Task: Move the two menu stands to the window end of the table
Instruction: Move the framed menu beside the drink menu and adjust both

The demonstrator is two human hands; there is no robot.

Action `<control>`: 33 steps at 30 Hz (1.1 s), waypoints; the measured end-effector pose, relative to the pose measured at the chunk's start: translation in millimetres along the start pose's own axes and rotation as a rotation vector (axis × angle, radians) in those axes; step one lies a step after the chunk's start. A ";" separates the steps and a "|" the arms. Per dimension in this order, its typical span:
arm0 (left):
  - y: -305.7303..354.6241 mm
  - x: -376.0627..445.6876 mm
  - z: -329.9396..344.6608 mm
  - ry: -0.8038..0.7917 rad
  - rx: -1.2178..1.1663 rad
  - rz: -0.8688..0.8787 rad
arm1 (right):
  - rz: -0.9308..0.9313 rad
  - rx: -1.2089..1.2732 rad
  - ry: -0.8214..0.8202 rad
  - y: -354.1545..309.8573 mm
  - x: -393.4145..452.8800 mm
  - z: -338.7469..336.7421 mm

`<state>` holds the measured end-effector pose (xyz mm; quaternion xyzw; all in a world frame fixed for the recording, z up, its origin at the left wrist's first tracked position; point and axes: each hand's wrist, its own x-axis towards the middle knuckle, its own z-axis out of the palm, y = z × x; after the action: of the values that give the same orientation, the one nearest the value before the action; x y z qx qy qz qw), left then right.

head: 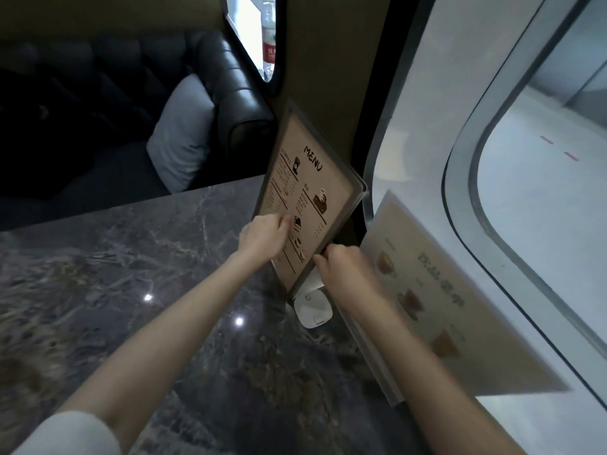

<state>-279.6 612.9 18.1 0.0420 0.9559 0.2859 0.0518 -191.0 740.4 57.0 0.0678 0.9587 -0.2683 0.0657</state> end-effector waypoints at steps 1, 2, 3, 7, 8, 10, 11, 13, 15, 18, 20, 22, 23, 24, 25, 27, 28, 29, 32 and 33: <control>4.3 -6.1 -2.0 -0.003 -0.008 0.001 | -0.043 -0.059 -0.005 -5.1 -2.7 -9.3; 9.0 -11.9 -4.2 -0.003 -0.026 -0.001 | -0.099 -0.116 -0.011 -11.6 -7.1 -20.0; 13.2 -16.8 -6.6 -0.002 -0.046 0.002 | -0.166 -0.165 -0.008 -18.0 -12.4 -31.1; 15.6 -25.0 -13.8 -0.026 -0.185 -0.010 | -0.366 -0.255 0.079 -40.7 -36.1 -80.4; 14.4 -26.6 -15.1 -0.034 -0.228 -0.016 | -0.388 -0.235 0.092 -44.6 -40.9 -92.6; 13.3 -33.0 -18.3 -0.010 -0.183 -0.003 | -0.430 -0.205 0.116 -49.8 -46.4 -115.8; 12.1 -36.3 -18.2 0.019 -0.100 0.012 | -0.443 -0.206 0.123 -51.5 -46.9 -126.3; 6.2 -40.2 -13.0 0.082 0.028 0.045 | -0.454 -0.221 0.100 -53.3 -43.4 -143.8; -0.7 -39.6 -3.7 0.107 0.006 0.040 | -0.465 -0.249 0.045 -54.3 -32.4 -155.9; -10.6 -35.0 11.8 0.006 -0.241 -0.088 | -0.425 -0.242 0.005 -53.5 -8.2 -162.1; -18.5 -33.9 24.1 -0.092 -0.451 -0.177 | -0.361 -0.202 -0.016 -50.6 7.3 -157.7; -20.9 -36.1 32.2 -0.156 -0.641 -0.240 | -0.289 -0.124 -0.055 -48.1 19.2 -149.5; -19.1 -37.5 33.2 -0.192 -0.742 -0.262 | -0.253 -0.091 -0.071 -46.7 23.6 -145.4; -18.1 -38.9 34.6 -0.226 -0.838 -0.300 | -0.219 -0.074 -0.083 -45.2 27.9 -142.1; -17.8 -38.8 36.4 -0.248 -0.896 -0.344 | -0.193 -0.075 -0.094 -43.8 32.0 -140.1; -24.2 -37.4 43.9 -0.246 -0.960 -0.423 | -0.168 -0.099 -0.115 -41.1 37.8 -137.5; -29.3 -35.4 48.1 -0.233 -0.989 -0.448 | -0.171 -0.099 -0.128 -39.9 40.2 -136.4; -34.9 -31.2 53.4 -0.223 -1.029 -0.461 | -0.179 -0.085 -0.143 -38.6 42.6 -135.2; -45.4 -20.6 64.5 -0.236 -1.207 -0.487 | -0.197 -0.023 -0.181 -37.1 49.5 -131.0; -45.8 -18.4 67.7 -0.238 -1.227 -0.484 | -0.198 -0.017 -0.182 -37.1 51.6 -130.2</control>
<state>-255.3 609.4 -62.0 -0.1796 0.5902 0.7514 0.2339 -259.5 782.0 177.7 -0.0523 0.9530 -0.2706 0.1260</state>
